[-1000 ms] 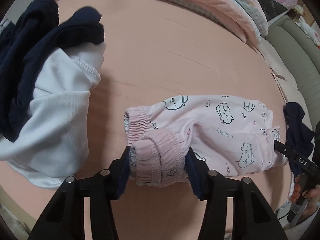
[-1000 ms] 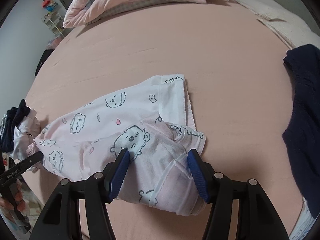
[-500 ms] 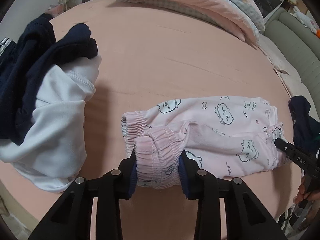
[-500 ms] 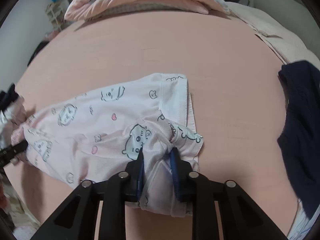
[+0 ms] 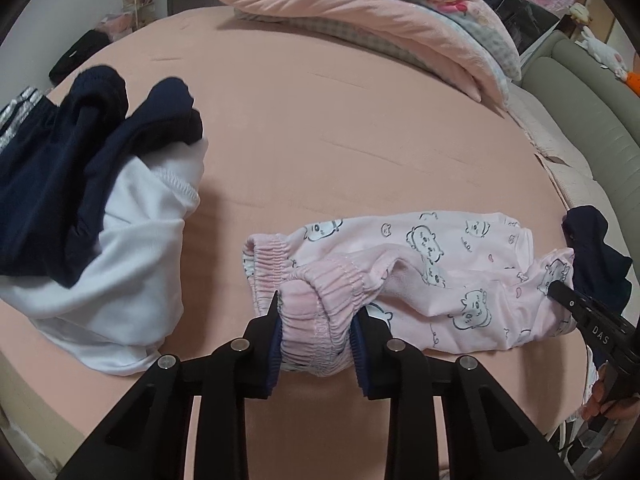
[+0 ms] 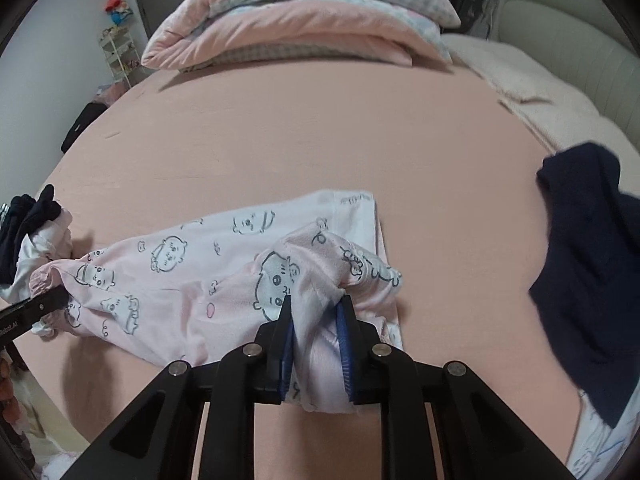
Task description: Fold clothes
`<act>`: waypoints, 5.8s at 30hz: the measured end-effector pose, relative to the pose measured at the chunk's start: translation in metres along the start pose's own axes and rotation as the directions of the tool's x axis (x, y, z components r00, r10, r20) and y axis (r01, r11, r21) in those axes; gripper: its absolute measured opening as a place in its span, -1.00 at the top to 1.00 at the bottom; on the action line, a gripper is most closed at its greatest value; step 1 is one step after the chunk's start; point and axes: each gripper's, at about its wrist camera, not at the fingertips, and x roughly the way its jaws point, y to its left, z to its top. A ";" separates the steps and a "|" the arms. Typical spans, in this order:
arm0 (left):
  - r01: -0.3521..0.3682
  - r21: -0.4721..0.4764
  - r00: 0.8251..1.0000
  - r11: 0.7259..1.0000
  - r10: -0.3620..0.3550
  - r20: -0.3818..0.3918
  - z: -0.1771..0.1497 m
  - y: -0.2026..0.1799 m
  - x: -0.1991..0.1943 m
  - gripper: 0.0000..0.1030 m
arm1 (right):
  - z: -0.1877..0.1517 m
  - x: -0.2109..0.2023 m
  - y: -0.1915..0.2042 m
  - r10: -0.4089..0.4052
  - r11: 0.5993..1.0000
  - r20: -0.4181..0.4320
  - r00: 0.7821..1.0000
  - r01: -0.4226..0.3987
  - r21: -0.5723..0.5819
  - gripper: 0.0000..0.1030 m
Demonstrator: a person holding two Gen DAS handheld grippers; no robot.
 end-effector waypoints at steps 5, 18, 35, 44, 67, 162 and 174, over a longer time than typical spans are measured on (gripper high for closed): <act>0.014 -0.006 1.000 1.000 -0.014 -0.002 -0.010 0.011 -0.019 0.49 | 0.012 0.008 -0.001 -0.002 1.000 -0.006 1.000 0.002 -0.003 0.66; 0.029 -0.029 1.000 0.999 -0.029 0.007 0.001 0.033 -0.030 0.49 | 0.054 0.010 0.003 0.001 0.999 0.051 0.999 0.002 -0.051 0.66; -0.013 -0.015 0.999 1.000 0.012 -0.051 0.010 0.039 -0.005 0.50 | 0.084 0.051 0.000 0.005 0.996 -0.013 1.000 -0.007 -0.085 0.77; 0.010 -0.038 0.986 0.999 -0.016 -0.164 0.006 0.047 0.010 0.30 | 0.075 0.068 -0.007 0.055 0.998 -0.142 0.988 -0.058 -0.017 0.12; 0.015 -0.108 0.980 0.994 -0.036 -0.194 0.014 0.049 0.020 -0.26 | 0.065 0.094 0.008 -0.006 0.999 -0.148 0.989 -0.001 -0.046 0.21; 0.025 0.082 0.993 0.996 -0.016 -0.120 -0.022 0.042 0.019 -0.62 | 0.001 0.045 -0.040 -0.045 0.992 -0.104 0.994 0.057 0.117 -0.38; 0.038 0.056 0.990 0.998 -0.030 -0.141 -0.025 0.045 0.039 -0.62 | -0.008 0.050 -0.038 -0.032 0.993 -0.075 0.997 0.040 0.107 -0.38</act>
